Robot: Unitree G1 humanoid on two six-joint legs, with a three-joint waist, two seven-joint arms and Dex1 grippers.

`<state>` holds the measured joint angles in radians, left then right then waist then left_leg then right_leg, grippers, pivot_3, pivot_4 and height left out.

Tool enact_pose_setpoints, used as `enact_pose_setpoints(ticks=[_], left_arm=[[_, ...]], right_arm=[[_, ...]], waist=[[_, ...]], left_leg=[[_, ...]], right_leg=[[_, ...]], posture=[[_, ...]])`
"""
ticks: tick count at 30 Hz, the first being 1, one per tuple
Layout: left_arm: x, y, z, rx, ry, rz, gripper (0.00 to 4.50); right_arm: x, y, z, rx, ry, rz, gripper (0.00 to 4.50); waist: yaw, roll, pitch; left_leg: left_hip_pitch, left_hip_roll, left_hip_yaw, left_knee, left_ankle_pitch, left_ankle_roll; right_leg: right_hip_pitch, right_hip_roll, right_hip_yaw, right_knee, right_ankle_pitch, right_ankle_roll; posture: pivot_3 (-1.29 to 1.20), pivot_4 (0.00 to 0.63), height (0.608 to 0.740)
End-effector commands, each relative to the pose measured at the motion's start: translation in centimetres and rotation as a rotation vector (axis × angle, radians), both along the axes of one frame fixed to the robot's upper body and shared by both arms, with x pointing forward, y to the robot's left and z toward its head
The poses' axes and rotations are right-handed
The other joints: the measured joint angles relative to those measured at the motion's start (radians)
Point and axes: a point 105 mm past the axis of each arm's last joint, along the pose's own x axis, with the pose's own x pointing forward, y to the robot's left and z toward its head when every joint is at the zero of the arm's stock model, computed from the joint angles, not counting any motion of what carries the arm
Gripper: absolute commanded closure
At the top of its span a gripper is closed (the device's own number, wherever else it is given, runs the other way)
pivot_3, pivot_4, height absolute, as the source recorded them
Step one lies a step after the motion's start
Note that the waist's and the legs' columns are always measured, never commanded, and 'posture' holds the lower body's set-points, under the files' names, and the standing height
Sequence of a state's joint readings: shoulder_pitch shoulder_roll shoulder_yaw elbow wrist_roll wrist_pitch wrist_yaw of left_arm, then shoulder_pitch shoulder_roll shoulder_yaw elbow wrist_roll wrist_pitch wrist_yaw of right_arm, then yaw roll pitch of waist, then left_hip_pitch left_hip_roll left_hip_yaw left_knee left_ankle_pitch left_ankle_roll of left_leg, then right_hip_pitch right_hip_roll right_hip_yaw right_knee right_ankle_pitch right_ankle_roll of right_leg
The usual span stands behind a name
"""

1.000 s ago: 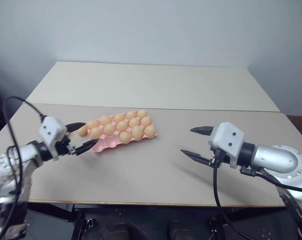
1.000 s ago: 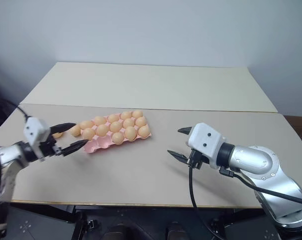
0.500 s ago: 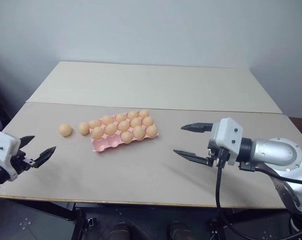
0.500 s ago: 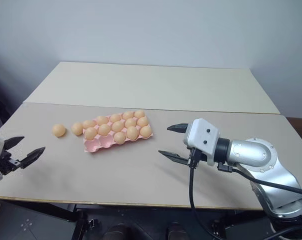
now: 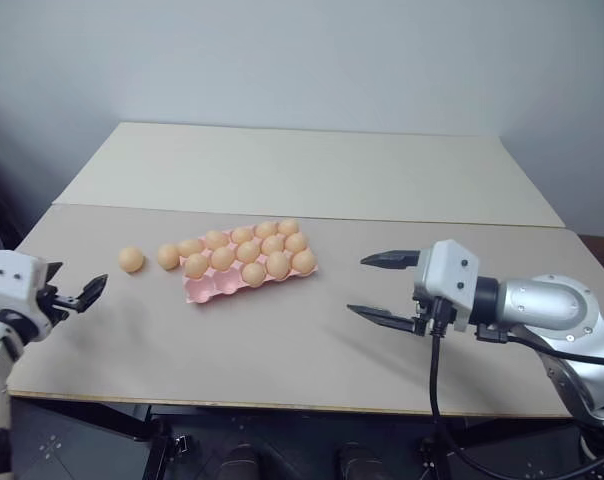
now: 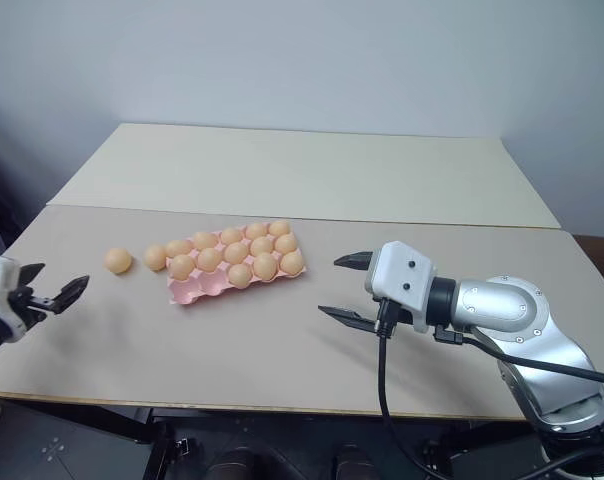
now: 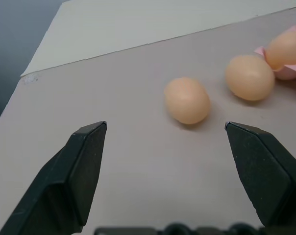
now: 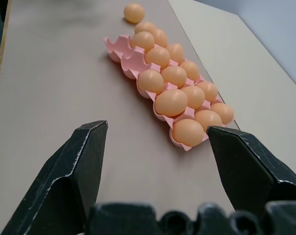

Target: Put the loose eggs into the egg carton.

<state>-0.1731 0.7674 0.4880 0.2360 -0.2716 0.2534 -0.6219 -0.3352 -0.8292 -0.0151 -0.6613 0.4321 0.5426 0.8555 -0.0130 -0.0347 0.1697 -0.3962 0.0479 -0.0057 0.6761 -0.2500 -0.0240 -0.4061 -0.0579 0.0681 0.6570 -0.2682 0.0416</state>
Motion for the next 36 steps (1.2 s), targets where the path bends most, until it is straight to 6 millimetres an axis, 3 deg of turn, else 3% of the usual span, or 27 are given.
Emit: enact_pose_setpoints(ticks=[1,11,26,33,36], left_arm=[[1.3,-0.1,0.1,0.045,-0.029,0.009,0.27],[5.6,-1.9,-1.0,0.035,-0.027,-0.033,0.27],[7.6,-2.5,-1.9,0.021,0.011,-0.014,0.27],[7.8,-2.4,-2.2,0.005,0.014,0.009,2.51],[7.8,-2.5,-2.2,0.020,0.014,0.009,2.87]], right_arm=[[-0.3,-0.2,1.0,0.003,-0.054,-0.022,0.68],[-0.5,-0.5,1.1,0.010,-0.060,-0.049,0.68],[-0.7,-0.7,1.1,0.013,-0.059,-0.072,0.68],[-0.6,-0.7,1.0,0.011,-0.062,-0.077,0.68],[-0.6,-0.7,1.0,0.007,-0.062,-0.078,0.68]], waist=[[0.000,0.000,0.000],[-0.002,0.000,0.000],[-0.002,0.000,0.000],[-0.001,0.000,0.000],[-0.001,0.000,0.000]], left_leg=[[-0.001,0.000,0.000,0.000,0.000,0.000],[-0.001,0.000,0.000,0.000,0.000,0.000],[-0.001,0.000,0.000,0.000,0.000,0.000],[-0.001,-0.001,0.000,0.001,0.000,0.000],[-0.001,0.000,0.000,0.001,0.000,0.000]], right_leg=[[0.000,0.000,0.000,0.000,0.000,0.000],[-0.001,0.000,0.000,0.000,0.000,0.000],[-0.001,0.000,0.000,0.001,0.000,0.000],[-0.001,0.000,0.000,0.001,0.000,0.000],[-0.001,0.000,0.000,0.001,0.000,0.000]], posture=[[0.00,0.150,0.740],[0.00,0.150,0.740],[0.00,0.150,0.740],[0.00,0.150,0.740],[0.00,0.150,0.740]])
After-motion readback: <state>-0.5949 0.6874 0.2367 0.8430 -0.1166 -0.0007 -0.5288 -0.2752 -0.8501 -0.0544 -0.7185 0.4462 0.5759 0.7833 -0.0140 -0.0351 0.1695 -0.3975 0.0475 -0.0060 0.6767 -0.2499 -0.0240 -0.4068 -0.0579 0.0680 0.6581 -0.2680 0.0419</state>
